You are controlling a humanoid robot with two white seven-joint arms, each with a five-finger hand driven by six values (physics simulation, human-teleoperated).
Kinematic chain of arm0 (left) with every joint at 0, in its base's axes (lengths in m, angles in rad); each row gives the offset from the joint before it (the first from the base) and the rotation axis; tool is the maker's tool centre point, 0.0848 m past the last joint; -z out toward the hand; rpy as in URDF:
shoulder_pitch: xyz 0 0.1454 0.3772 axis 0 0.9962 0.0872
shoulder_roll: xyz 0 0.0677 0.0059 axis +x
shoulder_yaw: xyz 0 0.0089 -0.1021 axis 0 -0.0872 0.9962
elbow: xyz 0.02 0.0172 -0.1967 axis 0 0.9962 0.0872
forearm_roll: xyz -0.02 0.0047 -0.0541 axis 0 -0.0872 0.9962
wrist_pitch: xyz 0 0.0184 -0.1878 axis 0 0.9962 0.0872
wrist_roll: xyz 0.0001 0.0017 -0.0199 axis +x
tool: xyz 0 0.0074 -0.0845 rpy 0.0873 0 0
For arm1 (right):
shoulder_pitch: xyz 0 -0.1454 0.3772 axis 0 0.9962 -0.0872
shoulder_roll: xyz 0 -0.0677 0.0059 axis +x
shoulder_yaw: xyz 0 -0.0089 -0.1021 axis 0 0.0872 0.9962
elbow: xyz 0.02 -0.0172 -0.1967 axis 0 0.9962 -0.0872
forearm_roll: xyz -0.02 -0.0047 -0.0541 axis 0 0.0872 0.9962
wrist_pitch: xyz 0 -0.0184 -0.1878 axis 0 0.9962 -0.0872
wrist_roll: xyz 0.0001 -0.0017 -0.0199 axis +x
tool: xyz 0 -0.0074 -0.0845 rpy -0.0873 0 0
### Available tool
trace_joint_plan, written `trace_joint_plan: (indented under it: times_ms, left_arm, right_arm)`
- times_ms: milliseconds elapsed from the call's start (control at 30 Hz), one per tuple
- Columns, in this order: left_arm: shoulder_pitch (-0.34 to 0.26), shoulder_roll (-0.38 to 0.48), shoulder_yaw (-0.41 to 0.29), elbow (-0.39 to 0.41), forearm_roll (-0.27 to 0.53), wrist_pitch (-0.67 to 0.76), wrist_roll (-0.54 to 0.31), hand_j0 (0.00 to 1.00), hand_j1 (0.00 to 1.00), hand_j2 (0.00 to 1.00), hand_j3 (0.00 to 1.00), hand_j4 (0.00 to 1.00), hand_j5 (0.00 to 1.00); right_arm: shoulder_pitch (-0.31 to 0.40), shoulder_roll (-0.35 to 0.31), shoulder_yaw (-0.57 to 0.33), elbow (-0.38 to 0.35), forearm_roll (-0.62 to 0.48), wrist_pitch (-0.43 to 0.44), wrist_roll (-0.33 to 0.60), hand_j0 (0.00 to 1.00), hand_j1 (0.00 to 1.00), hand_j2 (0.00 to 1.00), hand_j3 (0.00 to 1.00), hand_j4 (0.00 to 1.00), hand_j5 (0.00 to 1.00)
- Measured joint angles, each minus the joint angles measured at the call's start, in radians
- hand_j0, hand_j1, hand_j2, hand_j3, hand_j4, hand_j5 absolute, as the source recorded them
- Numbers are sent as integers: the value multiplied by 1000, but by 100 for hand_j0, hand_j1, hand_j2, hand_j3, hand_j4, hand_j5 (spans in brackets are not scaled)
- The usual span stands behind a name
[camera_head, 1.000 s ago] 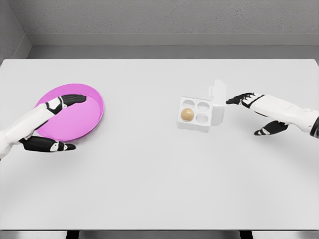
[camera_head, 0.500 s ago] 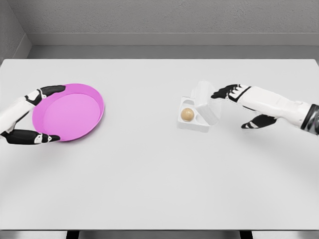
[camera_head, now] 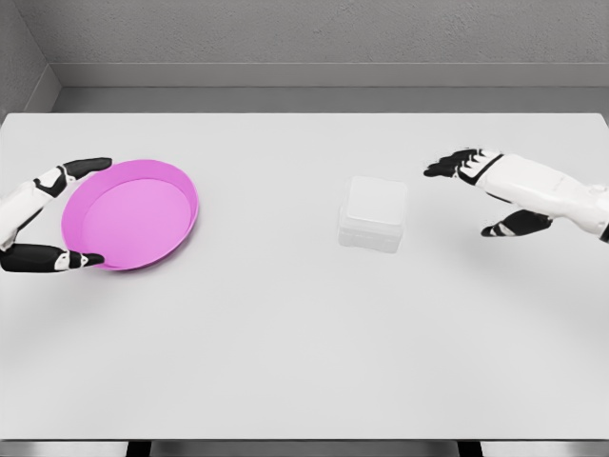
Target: Pack egg into the box and close the box lid
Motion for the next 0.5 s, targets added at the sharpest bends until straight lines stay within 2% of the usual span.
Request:
trace_joint_plan:
  times_ms: [33,67,200,500]
  left_arm:
    - [0,0,1,1,0,0,0,100,100,100,100,100,100]
    - [-3,0,2,3,0,0,0,100,100,100,100,100,100]
    - [-3,0,2,13,-1,0,0,100,100,100,100,100,100]
    - [-6,2,2,32,-4,0,0,100,100,100,100,100,100]
  right_arm:
    - [60,-9,-31,0,1,-9,0,100,100,100,100,100,100]
    - [84,-17,-65,0,1,-15,0,100,100,100,100,100,100]
    - [86,-32,-129,0,-2,-26,0,100,100,100,100,100,100]
    - [84,-32,-142,0,-2,-30,0,100,100,100,100,100,100]
